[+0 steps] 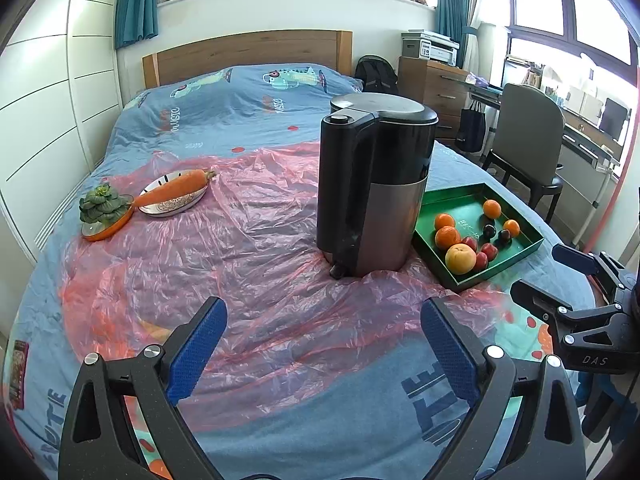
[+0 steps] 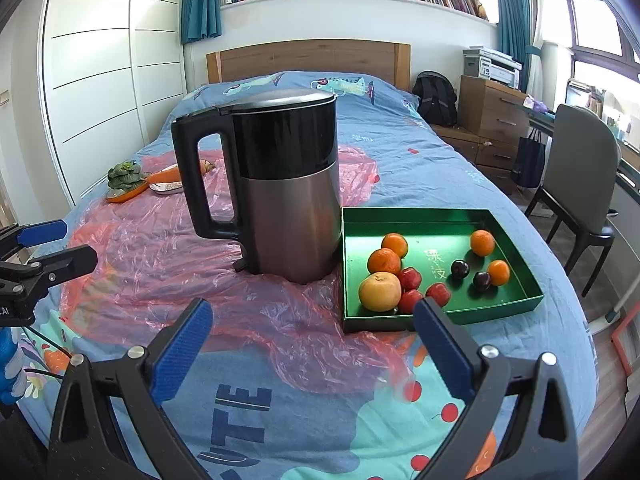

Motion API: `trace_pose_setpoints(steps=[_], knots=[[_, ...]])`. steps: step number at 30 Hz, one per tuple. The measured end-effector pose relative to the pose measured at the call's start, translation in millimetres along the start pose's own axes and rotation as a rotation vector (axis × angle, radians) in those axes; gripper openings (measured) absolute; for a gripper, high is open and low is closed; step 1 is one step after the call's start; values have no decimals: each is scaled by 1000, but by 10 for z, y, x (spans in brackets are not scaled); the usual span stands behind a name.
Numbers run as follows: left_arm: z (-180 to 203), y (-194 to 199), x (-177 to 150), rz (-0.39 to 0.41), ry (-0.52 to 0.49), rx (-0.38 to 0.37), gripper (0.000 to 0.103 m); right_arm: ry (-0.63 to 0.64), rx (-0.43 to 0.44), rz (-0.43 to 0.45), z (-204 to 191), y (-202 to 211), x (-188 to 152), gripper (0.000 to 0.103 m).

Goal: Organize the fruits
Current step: 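Lift both open tools away from the green tray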

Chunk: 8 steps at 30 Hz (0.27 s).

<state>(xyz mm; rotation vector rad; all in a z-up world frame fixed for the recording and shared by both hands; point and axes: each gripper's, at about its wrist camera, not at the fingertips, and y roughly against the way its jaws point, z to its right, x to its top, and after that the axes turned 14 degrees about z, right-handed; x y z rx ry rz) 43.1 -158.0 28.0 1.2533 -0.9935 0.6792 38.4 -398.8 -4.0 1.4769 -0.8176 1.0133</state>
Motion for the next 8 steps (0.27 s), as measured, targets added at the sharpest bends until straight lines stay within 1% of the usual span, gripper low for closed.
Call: trace_pose_setpoints(steps=[8], knots=[[-30,-24,-29,-12,12,20,95,-1,-2,-3,-5,-14,-14,103]])
